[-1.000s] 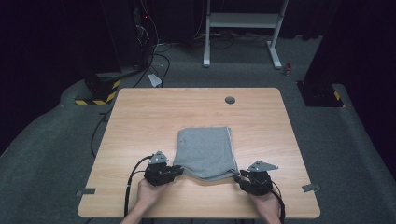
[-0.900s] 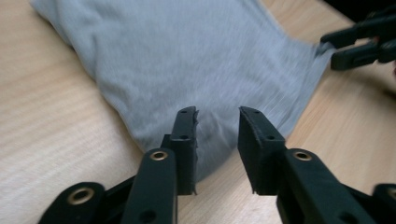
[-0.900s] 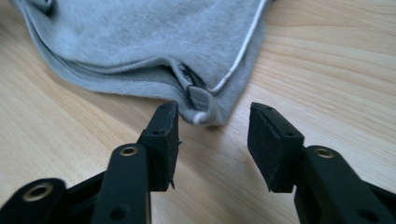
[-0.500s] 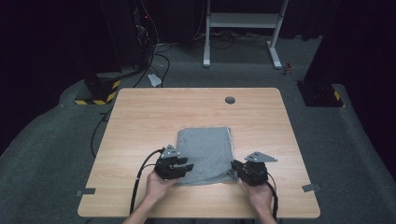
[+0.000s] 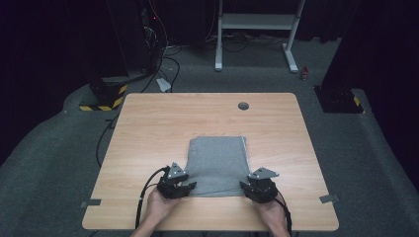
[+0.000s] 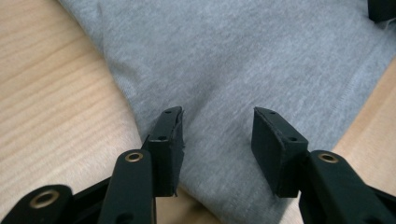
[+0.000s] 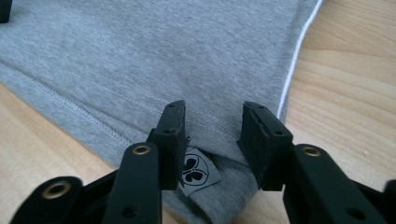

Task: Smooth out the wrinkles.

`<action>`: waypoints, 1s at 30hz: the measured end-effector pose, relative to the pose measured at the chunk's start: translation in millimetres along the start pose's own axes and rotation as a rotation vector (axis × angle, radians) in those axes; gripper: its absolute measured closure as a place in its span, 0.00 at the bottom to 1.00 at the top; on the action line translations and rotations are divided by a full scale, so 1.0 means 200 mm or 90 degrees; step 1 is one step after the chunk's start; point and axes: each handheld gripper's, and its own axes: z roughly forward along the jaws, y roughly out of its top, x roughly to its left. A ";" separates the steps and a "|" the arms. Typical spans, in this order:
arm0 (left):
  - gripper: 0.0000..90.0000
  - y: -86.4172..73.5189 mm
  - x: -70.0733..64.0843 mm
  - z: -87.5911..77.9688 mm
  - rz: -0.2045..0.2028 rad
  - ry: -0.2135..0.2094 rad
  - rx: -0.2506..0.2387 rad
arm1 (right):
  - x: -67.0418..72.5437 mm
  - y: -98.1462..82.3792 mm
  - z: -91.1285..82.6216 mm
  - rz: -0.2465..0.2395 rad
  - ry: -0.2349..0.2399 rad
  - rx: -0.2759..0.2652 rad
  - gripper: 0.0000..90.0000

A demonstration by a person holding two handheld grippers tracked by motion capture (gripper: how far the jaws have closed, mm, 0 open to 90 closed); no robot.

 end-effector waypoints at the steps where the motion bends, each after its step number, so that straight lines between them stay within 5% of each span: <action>1: 0.57 0.01 0.00 -0.01 -0.001 0.001 0.002 | 0.00 0.00 -0.01 0.004 0.006 -0.001 0.62; 5: 0.52 0.07 0.07 -0.04 -0.049 0.001 -0.041 | -0.06 0.06 -0.08 0.037 0.014 -0.039 0.63; 9: 0.51 0.16 0.15 -0.03 -0.080 0.026 -0.061 | -0.14 0.16 -0.05 0.080 -0.007 -0.055 0.64; 10: 0.51 0.22 0.23 0.00 -0.111 0.038 -0.078 | -0.16 0.19 -0.02 0.087 -0.013 -0.048 0.64; 16: 0.50 0.33 0.40 0.13 -0.170 0.045 -0.088 | -0.27 0.33 0.13 0.127 -0.041 -0.051 0.62; 22: 0.50 0.40 0.44 0.25 -0.206 0.031 -0.052 | -0.28 0.41 0.19 0.149 -0.054 -0.040 0.63; 25: 0.61 0.41 0.44 0.28 -0.200 0.029 -0.054 | -0.31 0.42 0.23 0.155 -0.051 -0.037 0.75; 27: 0.77 0.42 0.42 0.30 -0.172 0.038 -0.050 | -0.31 0.42 0.24 0.144 -0.056 -0.040 0.85; 29: 0.96 0.42 0.41 0.32 -0.165 0.047 -0.020 | -0.31 0.41 0.24 0.136 -0.050 -0.037 0.93; 30: 0.98 0.42 0.41 0.32 -0.161 0.056 -0.011 | -0.32 0.41 0.24 0.131 -0.049 -0.037 0.97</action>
